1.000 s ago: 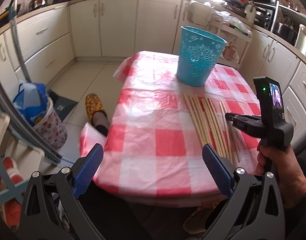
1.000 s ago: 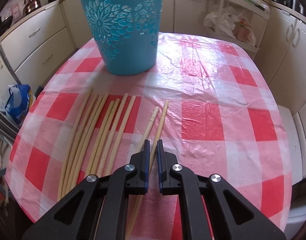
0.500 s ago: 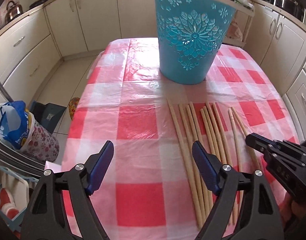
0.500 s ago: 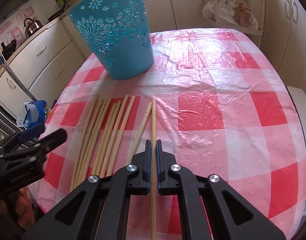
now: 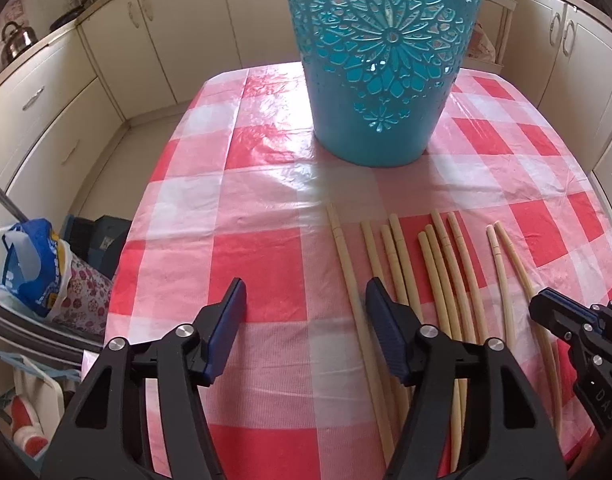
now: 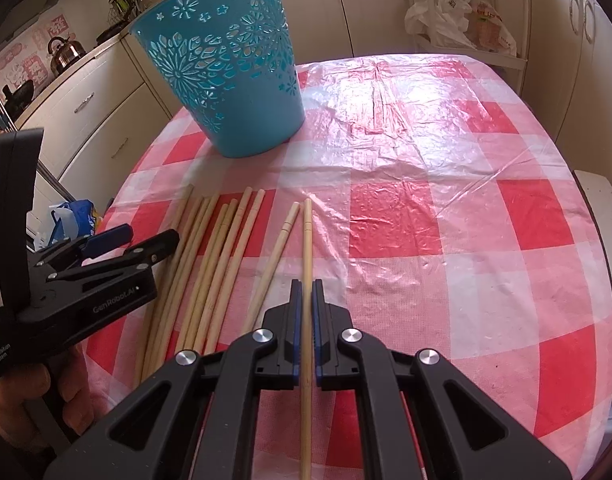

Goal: Organize utensils
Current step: 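Lift the chopstick with the left tool and drop it into the blue cup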

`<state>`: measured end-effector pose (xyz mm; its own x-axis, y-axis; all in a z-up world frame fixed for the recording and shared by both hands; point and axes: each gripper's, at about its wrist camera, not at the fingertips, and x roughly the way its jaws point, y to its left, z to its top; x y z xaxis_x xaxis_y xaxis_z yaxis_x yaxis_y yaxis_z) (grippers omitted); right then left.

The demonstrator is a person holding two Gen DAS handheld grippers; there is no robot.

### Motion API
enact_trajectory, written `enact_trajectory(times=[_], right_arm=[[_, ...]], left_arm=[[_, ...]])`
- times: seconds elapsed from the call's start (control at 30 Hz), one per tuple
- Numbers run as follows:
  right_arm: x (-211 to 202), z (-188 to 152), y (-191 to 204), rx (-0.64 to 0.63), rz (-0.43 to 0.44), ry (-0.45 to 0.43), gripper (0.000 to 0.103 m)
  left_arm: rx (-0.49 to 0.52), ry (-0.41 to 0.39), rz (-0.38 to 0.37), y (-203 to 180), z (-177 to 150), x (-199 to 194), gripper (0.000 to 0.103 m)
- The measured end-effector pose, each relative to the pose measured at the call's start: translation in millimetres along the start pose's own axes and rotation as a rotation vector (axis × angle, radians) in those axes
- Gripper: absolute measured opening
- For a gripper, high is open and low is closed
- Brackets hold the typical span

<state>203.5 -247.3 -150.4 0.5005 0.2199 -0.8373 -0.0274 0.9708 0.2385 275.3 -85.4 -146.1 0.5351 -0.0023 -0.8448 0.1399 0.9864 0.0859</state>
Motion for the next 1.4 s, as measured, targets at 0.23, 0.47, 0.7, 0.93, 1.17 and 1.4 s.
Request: enact_trajectory(times=[0.23,0.47,0.7,0.93,1.17,1.4], right_arm=[[0.9,0.5,4.4,-0.038,-0.024,-0.004,0.006],[3.1,4.5,3.9,-0.033,-0.027,0.003,0.006],[4.0,4.1,11.2,-0.08,-0.052,-0.002,0.005],[-10.5,10.8,-18.9,0.107,0.078,-0.051,0.005],[-12.8,13.2,-33.0,0.221,0.163,-0.089,0.005],[-16.3,14.3,-38.3,0.257,0.194,-0.111,0.005]], left_arm=[[0.111,-0.013,-0.245,-0.5,5.1,0.5,0.006],[0.23,0.03,-0.28,1.5,11.1,0.7,0.006],[0.302,0.022,-0.18,-16.1,9.7,-6.2,0.005],[0.075,-0.203,-0.453,42.9,25.0,-93.2,0.005],[-0.038,-0.54,-0.52,60.0,115.9,-149.9,0.005],[-0.171,-0.695,-0.441,45.6,203.1,-125.4,0.005]])
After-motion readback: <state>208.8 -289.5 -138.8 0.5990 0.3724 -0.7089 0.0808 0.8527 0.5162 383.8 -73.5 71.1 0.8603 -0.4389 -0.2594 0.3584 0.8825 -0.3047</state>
